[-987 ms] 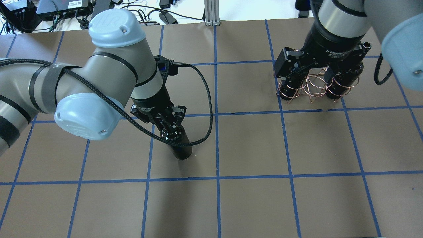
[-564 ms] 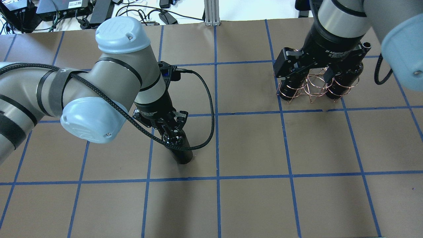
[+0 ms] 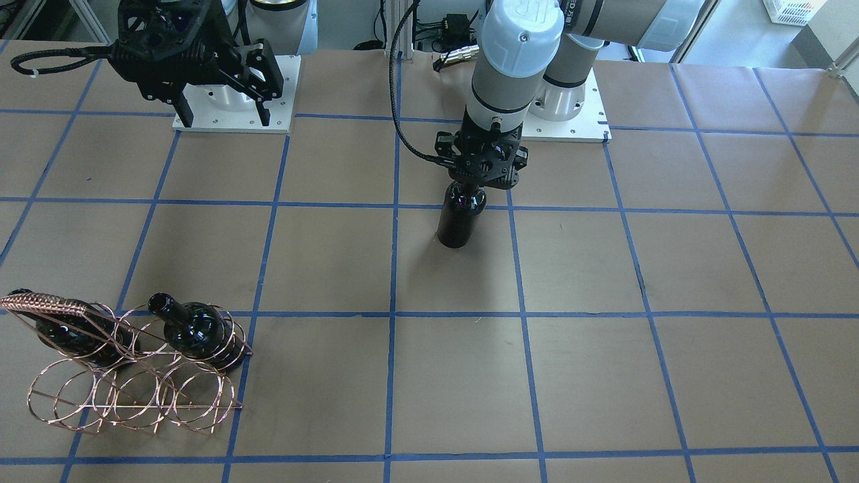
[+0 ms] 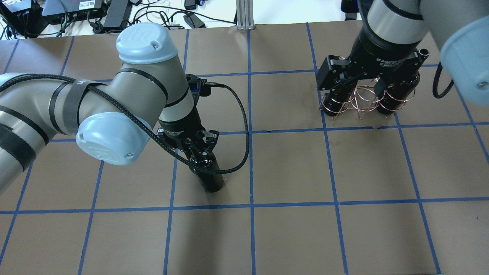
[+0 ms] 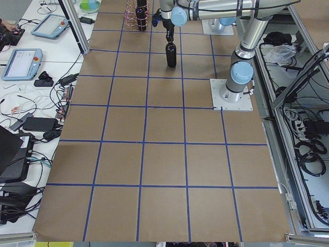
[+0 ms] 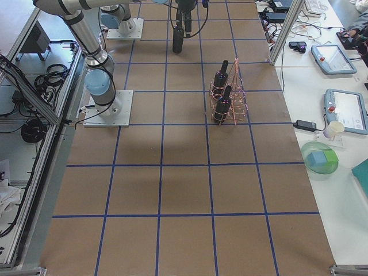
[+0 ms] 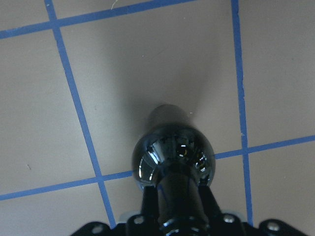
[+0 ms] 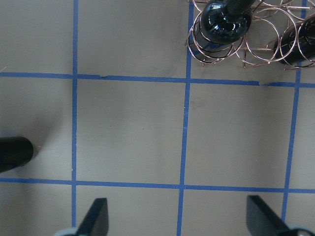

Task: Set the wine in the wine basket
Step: 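Open the left gripper and raise it while the right gripper reaches over the bottle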

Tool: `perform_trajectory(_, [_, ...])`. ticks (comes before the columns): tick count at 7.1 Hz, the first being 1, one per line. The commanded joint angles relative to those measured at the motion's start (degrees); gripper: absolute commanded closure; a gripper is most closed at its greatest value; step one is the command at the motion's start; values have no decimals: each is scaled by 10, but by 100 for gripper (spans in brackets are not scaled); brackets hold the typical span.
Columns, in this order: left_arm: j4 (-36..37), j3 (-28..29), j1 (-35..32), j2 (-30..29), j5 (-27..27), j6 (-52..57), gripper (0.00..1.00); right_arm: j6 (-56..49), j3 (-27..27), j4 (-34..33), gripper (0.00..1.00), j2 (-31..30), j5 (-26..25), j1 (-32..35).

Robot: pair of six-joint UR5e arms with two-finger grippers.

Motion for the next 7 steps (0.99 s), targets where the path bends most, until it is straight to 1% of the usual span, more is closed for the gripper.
perform_trajectory(1, [0,-1,0,-3,0,1,100,0,0,0,0,-1,0,0])
perform_trajectory(2, [-1,-1,0,-3,1,0,49,0,0,0,0,0,0,0])
perform_trajectory(3, [-3,4,0,-1,3,1,0,0,0,0,0,0,0,0])
perform_trajectory(4, [-38,14,0,5,-1,0,0,0,0,0,0,0,0,0])
perform_trajectory(5, [-47,43,1,9,2,0,0,0,0,0,0,-1,0,1])
perform_trajectory(6, [-51,84,6,9,3,1,0,1,0,0,0,0,0,1])
perform_trajectory(7, [-70,120,17,9,7,6,0,1,1,-1,0,3,1,2])
